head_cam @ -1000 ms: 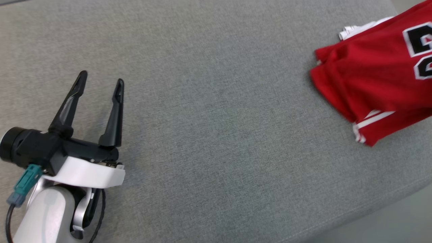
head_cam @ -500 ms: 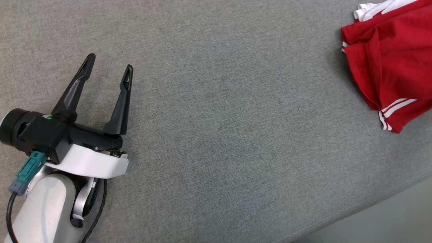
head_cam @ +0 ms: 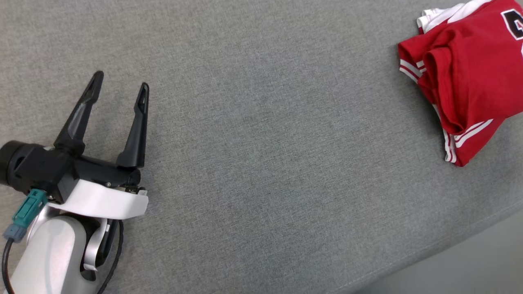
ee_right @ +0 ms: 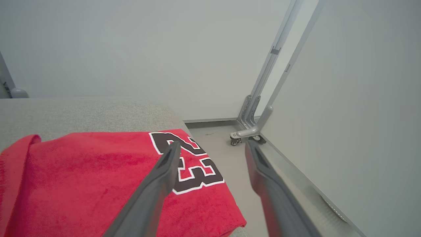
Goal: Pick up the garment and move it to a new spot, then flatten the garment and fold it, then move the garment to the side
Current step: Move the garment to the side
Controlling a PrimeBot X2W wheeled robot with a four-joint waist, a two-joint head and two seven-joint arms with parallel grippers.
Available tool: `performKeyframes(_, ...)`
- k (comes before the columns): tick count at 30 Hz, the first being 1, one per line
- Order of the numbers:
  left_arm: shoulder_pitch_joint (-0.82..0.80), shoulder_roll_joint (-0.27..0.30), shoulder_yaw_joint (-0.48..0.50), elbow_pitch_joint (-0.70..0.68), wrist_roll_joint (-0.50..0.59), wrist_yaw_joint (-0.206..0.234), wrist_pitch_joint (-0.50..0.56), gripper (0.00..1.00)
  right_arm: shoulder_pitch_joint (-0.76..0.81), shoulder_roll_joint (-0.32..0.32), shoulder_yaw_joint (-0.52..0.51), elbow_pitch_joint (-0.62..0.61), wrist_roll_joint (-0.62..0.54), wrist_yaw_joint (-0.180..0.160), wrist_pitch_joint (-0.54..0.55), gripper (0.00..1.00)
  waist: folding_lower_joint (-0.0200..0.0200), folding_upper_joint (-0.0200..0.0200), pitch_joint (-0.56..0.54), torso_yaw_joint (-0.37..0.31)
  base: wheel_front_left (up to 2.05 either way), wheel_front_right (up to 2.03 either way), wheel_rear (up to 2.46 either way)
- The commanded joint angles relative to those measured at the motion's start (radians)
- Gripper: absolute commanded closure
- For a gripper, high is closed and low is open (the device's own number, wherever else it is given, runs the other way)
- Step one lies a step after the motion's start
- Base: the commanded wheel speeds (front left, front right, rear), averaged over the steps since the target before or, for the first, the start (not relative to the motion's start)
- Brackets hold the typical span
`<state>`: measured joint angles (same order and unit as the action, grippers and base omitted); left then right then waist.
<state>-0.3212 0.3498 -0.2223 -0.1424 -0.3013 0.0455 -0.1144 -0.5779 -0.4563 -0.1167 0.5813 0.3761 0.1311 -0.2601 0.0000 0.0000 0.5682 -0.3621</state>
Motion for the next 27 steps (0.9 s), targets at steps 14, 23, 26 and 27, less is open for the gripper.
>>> performKeyframes(14,0.138,-0.039,0.039,0.063,-0.075,0.04,-0.08,0.0,0.283,0.265,0.006,-0.312,-0.071,0.0,-0.006,0.0,0.0,0.0,-0.201,0.103,0.0,0.0,0.0)
performKeyframes(23,0.217,-0.058,0.055,0.081,-0.1,0.059,-0.106,0.0,0.349,0.303,0.084,-0.401,-0.086,0.0,0.017,0.0,0.0,0.0,-0.278,0.189,0.0,0.0,0.0)
performKeyframes(26,0.235,-0.06,0.058,0.087,-0.102,0.063,-0.112,0.0,0.365,0.304,0.1,-0.429,-0.098,0.0,0.033,0.0,0.0,0.0,-0.298,0.219,0.0,0.0,0.0)
performKeyframes(27,0.239,-0.061,0.061,0.088,-0.103,0.065,-0.115,0.0,0.366,0.306,0.105,-0.437,-0.102,0.0,0.038,0.0,0.0,0.0,-0.304,0.228,0.0,0.0,0.0)
